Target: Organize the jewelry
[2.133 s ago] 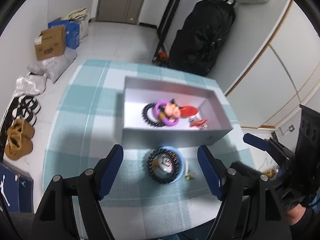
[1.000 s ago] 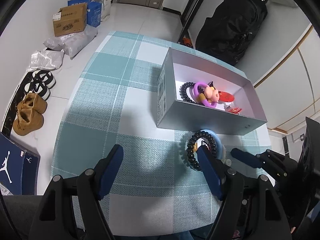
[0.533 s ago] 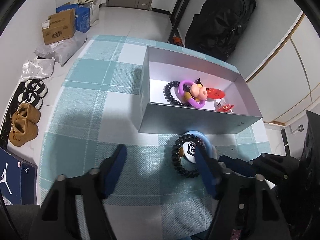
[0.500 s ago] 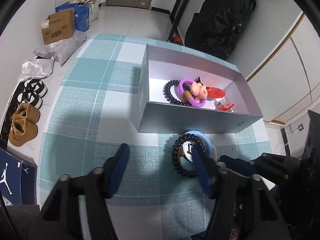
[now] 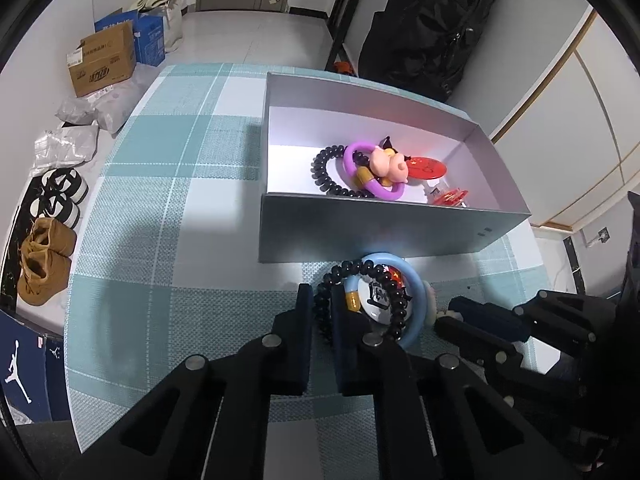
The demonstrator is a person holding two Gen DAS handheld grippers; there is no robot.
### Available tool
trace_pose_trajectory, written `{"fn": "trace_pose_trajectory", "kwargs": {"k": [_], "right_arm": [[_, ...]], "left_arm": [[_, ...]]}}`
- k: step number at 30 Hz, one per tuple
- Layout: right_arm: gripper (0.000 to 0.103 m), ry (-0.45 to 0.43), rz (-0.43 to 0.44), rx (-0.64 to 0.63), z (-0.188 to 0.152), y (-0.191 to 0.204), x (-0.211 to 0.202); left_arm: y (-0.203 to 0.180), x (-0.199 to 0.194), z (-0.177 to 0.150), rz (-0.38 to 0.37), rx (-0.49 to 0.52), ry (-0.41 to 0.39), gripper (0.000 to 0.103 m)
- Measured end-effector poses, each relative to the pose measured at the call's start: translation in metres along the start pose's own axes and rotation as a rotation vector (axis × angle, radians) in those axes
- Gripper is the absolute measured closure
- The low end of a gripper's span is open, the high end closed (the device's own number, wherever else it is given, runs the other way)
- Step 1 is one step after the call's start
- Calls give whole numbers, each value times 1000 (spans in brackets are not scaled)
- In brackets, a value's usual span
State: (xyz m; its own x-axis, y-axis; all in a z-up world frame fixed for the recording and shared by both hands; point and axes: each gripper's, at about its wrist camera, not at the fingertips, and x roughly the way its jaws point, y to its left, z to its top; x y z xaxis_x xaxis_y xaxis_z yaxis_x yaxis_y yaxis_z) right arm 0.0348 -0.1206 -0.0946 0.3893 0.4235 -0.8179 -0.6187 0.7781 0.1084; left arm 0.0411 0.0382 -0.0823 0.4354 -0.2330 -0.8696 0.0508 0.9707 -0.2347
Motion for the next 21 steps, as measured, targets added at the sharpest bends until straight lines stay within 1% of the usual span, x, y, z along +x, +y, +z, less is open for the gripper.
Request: {"fn": "trace_pose_trajectory", "kwargs": {"k": [7,16,19,21], "right_arm": [[92,-12,19,55,1,-14,-6],[92,-57,44,119,4,-26,-19],[92,-65,58,141,2,-29,-19],[92,-68,63,145,2,-29,-20]], "left_arm": [[0,-9,2,-24,-11,-15,100],[-1,-16,5,-10,-7,-39,102],[3,-15,6,-3,-27,-35,102],[10,-11,8,-4,-57,-12,102]]}}
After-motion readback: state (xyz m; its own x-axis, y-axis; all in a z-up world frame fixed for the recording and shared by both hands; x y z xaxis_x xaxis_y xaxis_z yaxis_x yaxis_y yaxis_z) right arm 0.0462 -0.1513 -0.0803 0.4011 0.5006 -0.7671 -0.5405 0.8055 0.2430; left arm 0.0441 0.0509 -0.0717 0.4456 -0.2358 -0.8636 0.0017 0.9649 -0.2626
